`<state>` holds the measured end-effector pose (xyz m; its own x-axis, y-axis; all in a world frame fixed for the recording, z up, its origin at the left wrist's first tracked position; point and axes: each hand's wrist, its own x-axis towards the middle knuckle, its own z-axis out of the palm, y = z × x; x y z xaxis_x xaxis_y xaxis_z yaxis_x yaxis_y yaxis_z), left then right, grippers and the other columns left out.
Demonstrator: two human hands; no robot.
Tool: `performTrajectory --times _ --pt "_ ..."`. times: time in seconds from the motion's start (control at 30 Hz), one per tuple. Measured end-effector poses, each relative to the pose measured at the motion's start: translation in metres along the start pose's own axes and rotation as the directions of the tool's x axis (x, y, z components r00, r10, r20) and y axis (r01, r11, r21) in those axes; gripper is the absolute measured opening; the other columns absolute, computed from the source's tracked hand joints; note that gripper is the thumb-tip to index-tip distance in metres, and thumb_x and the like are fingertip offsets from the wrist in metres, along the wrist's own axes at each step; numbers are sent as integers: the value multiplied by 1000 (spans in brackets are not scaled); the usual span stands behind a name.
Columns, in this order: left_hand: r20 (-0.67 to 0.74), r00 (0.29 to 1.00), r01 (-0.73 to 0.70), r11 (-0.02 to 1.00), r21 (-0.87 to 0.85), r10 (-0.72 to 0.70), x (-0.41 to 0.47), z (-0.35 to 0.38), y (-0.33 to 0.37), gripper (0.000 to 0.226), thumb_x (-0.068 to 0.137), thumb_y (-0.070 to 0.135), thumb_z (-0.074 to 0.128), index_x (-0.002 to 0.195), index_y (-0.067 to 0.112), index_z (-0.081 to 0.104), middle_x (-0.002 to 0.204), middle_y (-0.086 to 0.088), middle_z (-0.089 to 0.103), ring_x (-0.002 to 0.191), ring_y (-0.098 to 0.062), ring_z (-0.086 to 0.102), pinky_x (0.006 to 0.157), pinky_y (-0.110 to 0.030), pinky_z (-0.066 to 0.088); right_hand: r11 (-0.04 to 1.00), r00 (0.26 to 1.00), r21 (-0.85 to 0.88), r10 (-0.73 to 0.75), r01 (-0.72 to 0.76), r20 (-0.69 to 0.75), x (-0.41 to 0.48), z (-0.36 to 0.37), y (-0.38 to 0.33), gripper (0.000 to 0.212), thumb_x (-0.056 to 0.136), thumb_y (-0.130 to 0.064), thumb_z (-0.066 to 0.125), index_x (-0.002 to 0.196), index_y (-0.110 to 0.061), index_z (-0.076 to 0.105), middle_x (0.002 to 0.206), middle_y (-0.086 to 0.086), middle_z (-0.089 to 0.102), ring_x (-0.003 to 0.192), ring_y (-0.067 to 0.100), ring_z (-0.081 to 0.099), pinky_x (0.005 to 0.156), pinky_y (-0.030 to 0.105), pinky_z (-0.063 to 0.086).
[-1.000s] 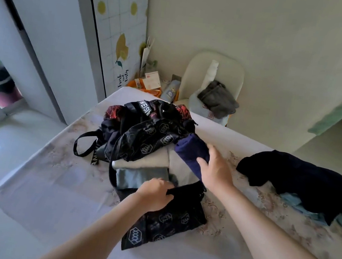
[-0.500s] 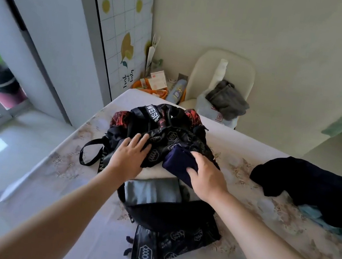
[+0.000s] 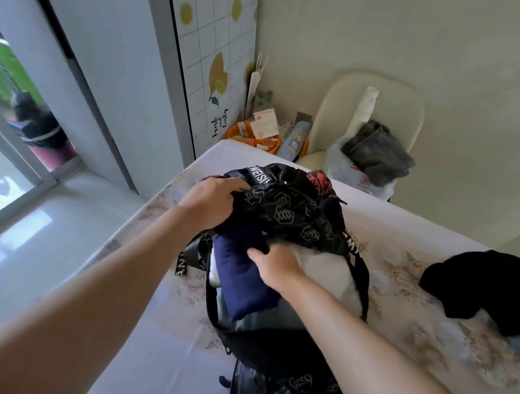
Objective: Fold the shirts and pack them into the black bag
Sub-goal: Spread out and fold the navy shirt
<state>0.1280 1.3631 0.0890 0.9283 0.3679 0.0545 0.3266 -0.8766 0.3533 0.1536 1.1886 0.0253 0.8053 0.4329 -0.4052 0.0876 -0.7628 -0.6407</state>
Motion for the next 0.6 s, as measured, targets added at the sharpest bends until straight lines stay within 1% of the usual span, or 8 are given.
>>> performTrajectory --times 0.07,0.13,0.2,0.27,0.33,0.4,0.5,0.6 --pt "25 990 -143 984 102 141 -3 4 -2 64 85 -2 42 136 36 54 133 2 61 117 -26 59 84 -32 47 967 978 -253 -50 -3 -202 -4 14 2 49 95 -45 59 127 -8 55 127 15 58 118 34 56 91 39 47" --pt "64 945 -326 933 150 320 -9 16 -4 68 79 2 49 138 36 52 136 5 59 120 -23 58 92 -38 49 890 905 -444 -272 106 -329 -11 23 12 43 84 -39 74 117 -15 59 112 7 58 102 29 59 76 41 51" --pt "82 911 -412 878 245 404 -12 30 -9 55 79 29 57 134 35 57 126 7 65 111 -20 63 95 -42 48 724 769 -636 -557 266 -313 -14 33 28 42 73 -30 83 109 -20 64 99 4 58 87 26 60 65 39 51" --pt "64 904 -423 860 284 423 -12 39 -13 49 84 55 51 125 32 65 109 5 72 95 -22 69 83 -41 54 586 665 -667 -725 460 -179 -12 37 40 41 78 -30 77 116 -22 64 109 5 57 95 29 60 72 41 52" --pt "-14 926 -363 902 236 376 -4 37 -10 57 89 60 34 111 26 73 91 0 75 80 -26 71 66 -40 56 618 746 -570 -666 542 -13 -15 37 35 58 87 -51 60 137 -23 51 136 5 45 120 31 49 85 46 50" --pt "-75 947 -291 931 220 313 8 27 -7 66 89 64 23 101 25 75 83 -1 75 75 -27 69 60 -40 55 724 864 -515 -499 459 70 -20 38 22 86 81 -67 53 153 -30 25 156 3 20 138 29 25 96 47 46" --pt "-38 961 -262 945 196 274 19 9 -5 53 95 62 35 103 25 72 87 -1 74 78 -28 67 65 -40 54 808 941 -502 -335 309 41 -22 49 4 94 80 -49 64 155 -38 8 161 0 2 133 30 27 96 41 47" --pt "-71 938 -326 932 156 340 19 3 -12 39 98 51 48 101 22 74 84 -2 73 76 -28 66 65 -37 52 921 965 -355 -224 163 -136 -16 52 -3 80 82 -27 59 153 -38 23 159 0 18 120 29 41 89 37 48"
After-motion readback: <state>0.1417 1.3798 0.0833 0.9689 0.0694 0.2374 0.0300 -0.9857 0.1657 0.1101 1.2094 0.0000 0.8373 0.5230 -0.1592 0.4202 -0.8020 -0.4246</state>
